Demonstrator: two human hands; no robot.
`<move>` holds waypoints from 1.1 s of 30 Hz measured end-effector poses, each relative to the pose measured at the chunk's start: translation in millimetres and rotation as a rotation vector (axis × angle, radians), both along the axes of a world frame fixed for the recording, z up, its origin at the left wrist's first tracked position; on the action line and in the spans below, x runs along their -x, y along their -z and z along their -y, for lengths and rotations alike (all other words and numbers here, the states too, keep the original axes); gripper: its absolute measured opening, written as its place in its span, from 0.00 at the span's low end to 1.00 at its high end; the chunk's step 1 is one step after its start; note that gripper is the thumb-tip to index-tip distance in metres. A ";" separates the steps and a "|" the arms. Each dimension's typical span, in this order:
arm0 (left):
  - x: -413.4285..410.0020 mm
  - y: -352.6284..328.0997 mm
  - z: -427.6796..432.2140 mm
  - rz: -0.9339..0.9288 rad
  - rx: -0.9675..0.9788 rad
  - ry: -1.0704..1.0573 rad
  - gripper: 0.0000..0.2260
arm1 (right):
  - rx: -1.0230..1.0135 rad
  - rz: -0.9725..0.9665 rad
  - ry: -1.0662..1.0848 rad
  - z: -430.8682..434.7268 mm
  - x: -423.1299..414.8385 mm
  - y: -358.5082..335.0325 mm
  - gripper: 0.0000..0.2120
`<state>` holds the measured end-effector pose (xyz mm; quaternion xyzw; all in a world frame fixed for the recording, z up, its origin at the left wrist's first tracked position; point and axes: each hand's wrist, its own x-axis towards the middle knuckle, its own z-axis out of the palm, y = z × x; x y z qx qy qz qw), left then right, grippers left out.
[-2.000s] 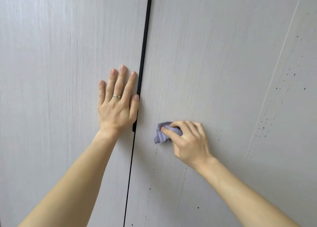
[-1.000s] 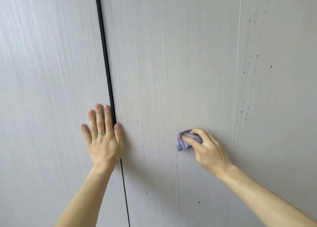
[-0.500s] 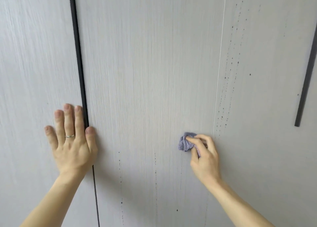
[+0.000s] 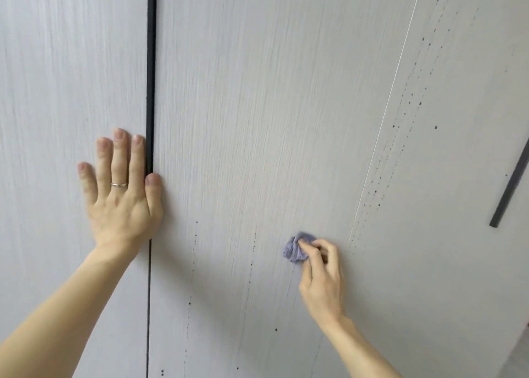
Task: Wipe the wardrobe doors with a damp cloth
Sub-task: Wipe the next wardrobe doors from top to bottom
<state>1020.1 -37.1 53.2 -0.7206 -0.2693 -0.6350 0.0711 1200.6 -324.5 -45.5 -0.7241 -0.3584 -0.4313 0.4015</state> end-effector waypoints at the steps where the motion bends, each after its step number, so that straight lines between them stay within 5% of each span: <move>1: -0.1 2.8 -1.9 -0.004 -0.005 -0.021 0.26 | 0.013 -0.013 0.003 1.0 1.6 4.5 0.18; 8: -1.1 6.3 -6.3 -0.006 -0.057 -0.059 0.26 | -0.256 -0.077 0.012 -27.1 5.7 -70.2 0.21; 15: 6.5 9.7 -8.1 -0.030 -0.077 0.007 0.27 | -0.036 0.020 -0.061 -41.3 26.7 29.7 0.16; 24: 25.3 70.3 -29.8 -0.138 -0.240 -0.027 0.26 | -0.160 0.146 -0.125 -79.8 39.8 -85.3 0.19; 29: 24.5 70.6 -26.7 -0.122 -0.205 -0.021 0.25 | 0.225 0.419 -0.123 -77.4 44.1 -7.1 0.20; 33: 22.6 74.8 -26.8 -0.108 -0.194 -0.051 0.24 | 0.255 0.434 -0.125 -82.0 51.0 -48.5 0.20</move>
